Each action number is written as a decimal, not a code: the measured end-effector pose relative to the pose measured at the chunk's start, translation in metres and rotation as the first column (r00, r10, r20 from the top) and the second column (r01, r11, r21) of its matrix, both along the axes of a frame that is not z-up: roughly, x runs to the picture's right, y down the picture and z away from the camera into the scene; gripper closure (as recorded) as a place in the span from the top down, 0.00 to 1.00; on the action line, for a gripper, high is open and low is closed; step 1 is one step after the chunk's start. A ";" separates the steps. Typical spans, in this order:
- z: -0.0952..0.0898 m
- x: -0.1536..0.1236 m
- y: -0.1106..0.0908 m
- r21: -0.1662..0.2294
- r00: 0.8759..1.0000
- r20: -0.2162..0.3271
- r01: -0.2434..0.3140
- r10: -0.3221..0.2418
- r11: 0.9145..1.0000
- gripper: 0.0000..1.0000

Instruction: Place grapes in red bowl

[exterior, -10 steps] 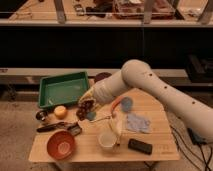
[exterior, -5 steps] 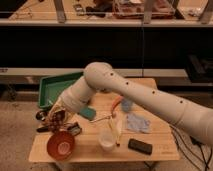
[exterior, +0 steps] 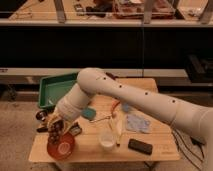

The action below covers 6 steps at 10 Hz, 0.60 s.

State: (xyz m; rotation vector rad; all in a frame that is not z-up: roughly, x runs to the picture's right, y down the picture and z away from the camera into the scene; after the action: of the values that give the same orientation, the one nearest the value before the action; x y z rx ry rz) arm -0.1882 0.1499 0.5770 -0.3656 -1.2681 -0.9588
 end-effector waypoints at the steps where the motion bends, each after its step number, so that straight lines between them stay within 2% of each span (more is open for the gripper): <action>1: 0.005 0.012 0.008 -0.009 1.000 0.000 0.021 -0.021 1.000 0.00; 3: 0.020 0.029 0.034 -0.019 0.993 0.000 0.122 -0.122 0.992 0.00; 4: 0.023 0.032 0.041 -0.010 0.984 0.000 0.178 -0.178 0.984 0.00; 6: 0.022 0.035 0.046 0.020 0.968 0.009 0.252 -0.252 0.968 0.00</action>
State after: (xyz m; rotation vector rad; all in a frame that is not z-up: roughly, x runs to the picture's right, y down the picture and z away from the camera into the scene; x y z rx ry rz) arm -0.1533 0.1959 0.5986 -0.5157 -1.2416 -1.1890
